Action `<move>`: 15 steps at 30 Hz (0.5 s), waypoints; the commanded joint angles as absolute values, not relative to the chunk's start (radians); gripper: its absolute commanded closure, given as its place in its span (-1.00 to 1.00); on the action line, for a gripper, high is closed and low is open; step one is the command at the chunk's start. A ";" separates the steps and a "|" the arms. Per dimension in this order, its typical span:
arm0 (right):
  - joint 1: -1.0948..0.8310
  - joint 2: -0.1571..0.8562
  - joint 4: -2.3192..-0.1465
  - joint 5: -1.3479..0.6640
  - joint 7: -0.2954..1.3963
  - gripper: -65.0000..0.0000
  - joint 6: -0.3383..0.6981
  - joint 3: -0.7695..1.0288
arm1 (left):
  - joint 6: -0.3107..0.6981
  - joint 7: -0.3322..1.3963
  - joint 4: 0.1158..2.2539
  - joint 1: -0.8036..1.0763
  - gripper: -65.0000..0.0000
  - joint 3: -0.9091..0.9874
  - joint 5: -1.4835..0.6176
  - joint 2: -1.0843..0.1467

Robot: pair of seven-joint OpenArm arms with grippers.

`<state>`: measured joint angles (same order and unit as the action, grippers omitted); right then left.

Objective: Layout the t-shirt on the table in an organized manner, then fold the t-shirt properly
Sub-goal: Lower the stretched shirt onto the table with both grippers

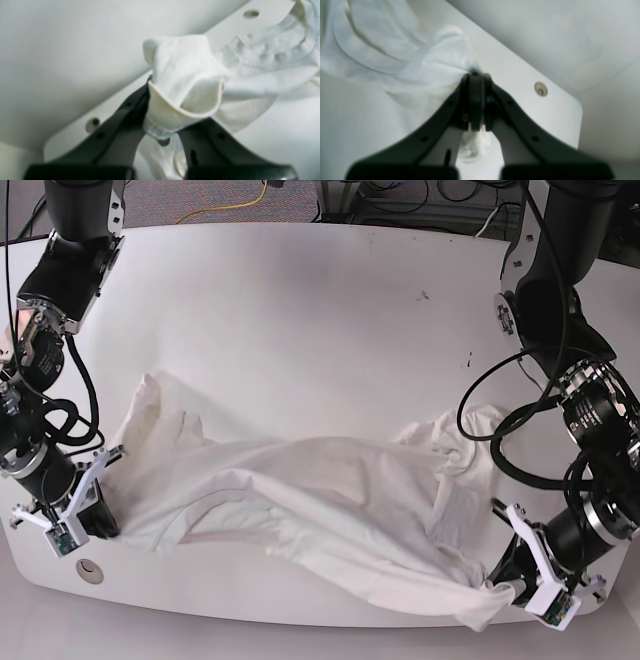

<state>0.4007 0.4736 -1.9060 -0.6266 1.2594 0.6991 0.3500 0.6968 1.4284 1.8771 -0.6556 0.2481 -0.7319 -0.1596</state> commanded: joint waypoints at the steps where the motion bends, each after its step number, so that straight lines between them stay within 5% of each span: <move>1: 0.386 0.483 -1.931 -0.627 1.216 1.00 0.698 0.380 | 0.698 1.396 1.917 -0.625 1.00 0.248 -0.754 -0.163; 15: 0.269 0.481 -1.931 -0.622 1.208 1.00 0.698 0.378 | 0.698 1.396 1.936 -0.269 1.00 0.358 -0.823 -0.122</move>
<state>0.2516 0.4629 -1.9133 -0.6144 1.2346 0.6998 0.3729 0.6971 1.4204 1.9194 -0.2802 0.3477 -0.7910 -0.1169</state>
